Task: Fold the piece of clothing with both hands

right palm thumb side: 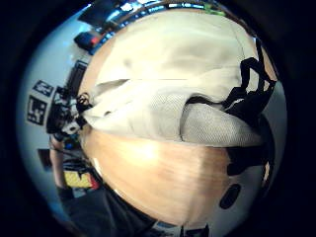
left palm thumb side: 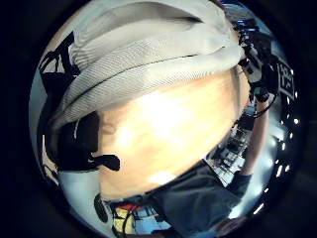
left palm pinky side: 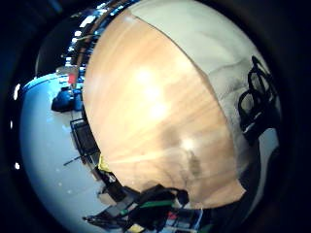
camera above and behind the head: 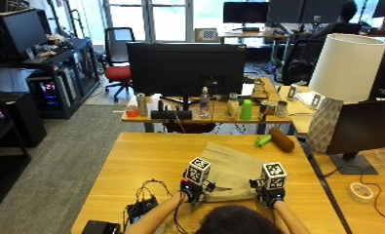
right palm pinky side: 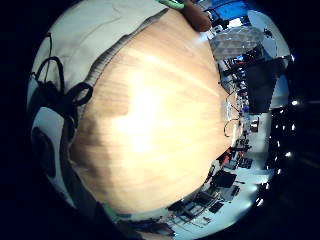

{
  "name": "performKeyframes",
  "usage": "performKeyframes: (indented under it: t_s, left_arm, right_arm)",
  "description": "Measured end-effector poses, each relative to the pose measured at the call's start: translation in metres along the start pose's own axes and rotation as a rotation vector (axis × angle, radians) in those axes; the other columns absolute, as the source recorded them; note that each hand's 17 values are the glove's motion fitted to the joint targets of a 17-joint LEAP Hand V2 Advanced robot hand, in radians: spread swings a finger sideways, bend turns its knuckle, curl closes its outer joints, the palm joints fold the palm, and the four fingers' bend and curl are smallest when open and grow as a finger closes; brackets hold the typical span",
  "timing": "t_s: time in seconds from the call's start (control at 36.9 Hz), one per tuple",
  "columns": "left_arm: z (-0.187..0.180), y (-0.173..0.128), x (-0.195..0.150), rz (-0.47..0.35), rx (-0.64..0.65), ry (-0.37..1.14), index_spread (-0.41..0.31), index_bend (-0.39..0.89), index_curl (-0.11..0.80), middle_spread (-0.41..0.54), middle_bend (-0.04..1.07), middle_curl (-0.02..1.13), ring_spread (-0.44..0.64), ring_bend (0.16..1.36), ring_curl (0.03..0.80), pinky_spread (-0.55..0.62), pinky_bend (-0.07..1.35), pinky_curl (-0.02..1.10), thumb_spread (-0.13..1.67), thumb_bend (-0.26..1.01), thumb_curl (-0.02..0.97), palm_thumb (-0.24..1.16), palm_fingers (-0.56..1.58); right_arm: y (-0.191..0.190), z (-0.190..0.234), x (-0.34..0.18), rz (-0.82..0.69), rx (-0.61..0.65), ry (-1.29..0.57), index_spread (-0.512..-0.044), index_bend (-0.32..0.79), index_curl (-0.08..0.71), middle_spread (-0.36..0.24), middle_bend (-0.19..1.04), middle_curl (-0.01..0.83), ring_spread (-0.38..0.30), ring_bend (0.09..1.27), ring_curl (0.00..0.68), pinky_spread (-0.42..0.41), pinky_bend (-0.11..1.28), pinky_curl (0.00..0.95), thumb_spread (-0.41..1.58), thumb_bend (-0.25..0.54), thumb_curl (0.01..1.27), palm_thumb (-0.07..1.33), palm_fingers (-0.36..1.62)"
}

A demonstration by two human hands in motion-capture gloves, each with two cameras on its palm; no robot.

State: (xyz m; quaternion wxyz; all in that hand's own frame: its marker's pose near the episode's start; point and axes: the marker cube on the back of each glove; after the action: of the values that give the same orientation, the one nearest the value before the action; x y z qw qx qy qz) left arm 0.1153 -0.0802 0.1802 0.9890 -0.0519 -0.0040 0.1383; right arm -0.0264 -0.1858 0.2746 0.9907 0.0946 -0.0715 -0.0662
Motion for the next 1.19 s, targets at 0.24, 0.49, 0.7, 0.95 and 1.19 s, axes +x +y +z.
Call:
performKeyframes:
  t_s: [0.24, 0.49, 0.7, 0.95, 1.19]
  left_arm:
    - [-0.016, -0.01, -0.013, 0.064, -0.061, 0.008, -0.31, 0.18, 0.413, -0.325, 0.32, 0.45, -0.37, 0.51, 0.385, -0.48, 0.59, 0.37, 1.12, 0.0, 0.343, 0.74, 1.3]
    - [-0.043, 0.014, -0.027, 0.076, -0.132, 0.049, -0.32, 0.18, 0.43, -0.34, 0.34, 0.47, -0.37, 0.5, 0.395, -0.48, 0.57, 0.37, 1.13, -0.02, 0.349, 0.75, 1.29]
    - [-0.066, 0.045, -0.026, 0.117, -0.147, 0.034, -0.316, 0.18, 0.439, -0.347, 0.35, 0.48, -0.38, 0.49, 0.403, -0.48, 0.57, 0.38, 1.12, -0.02, 0.36, 0.75, 1.29]
    - [-0.072, 0.052, -0.033, 0.132, -0.178, 0.03, -0.318, 0.17, 0.446, -0.352, 0.37, 0.5, -0.38, 0.5, 0.414, -0.48, 0.55, 0.38, 1.1, -0.02, 0.39, 0.77, 1.29]
    - [-0.092, 0.062, -0.03, 0.139, -0.161, 0.016, -0.311, 0.17, 0.453, -0.352, 0.36, 0.51, -0.38, 0.51, 0.423, -0.48, 0.55, 0.38, 1.08, -0.02, 0.414, 0.78, 1.28]
  right_arm:
    - [0.025, -0.046, -0.015, -0.008, -0.106, 0.078, -0.277, 0.19, 0.354, -0.137, 0.3, 0.456, -0.205, 0.68, 0.44, -0.326, 0.57, 0.362, 0.85, -0.015, 0.38, 1.13, 1.35]
    - [0.04, -0.089, -0.029, -0.077, -0.143, 0.085, -0.276, 0.18, 0.378, -0.136, 0.31, 0.463, -0.206, 0.68, 0.444, -0.331, 0.57, 0.37, 0.83, -0.019, 0.37, 1.13, 1.35]
    - [0.052, -0.112, -0.046, -0.129, -0.159, 0.108, -0.276, 0.18, 0.392, -0.136, 0.32, 0.467, -0.206, 0.68, 0.446, -0.332, 0.57, 0.375, 0.82, -0.019, 0.36, 1.13, 1.35]
    - [0.061, -0.129, -0.058, -0.17, -0.171, 0.096, -0.267, 0.17, 0.399, -0.135, 0.34, 0.472, -0.211, 0.69, 0.448, -0.334, 0.56, 0.381, 0.82, -0.018, 0.36, 1.12, 1.35]
    - [0.071, -0.157, -0.064, -0.169, -0.157, 0.082, -0.264, 0.17, 0.402, -0.128, 0.35, 0.474, -0.212, 0.7, 0.453, -0.334, 0.57, 0.388, 0.83, -0.017, 0.35, 1.13, 1.36]
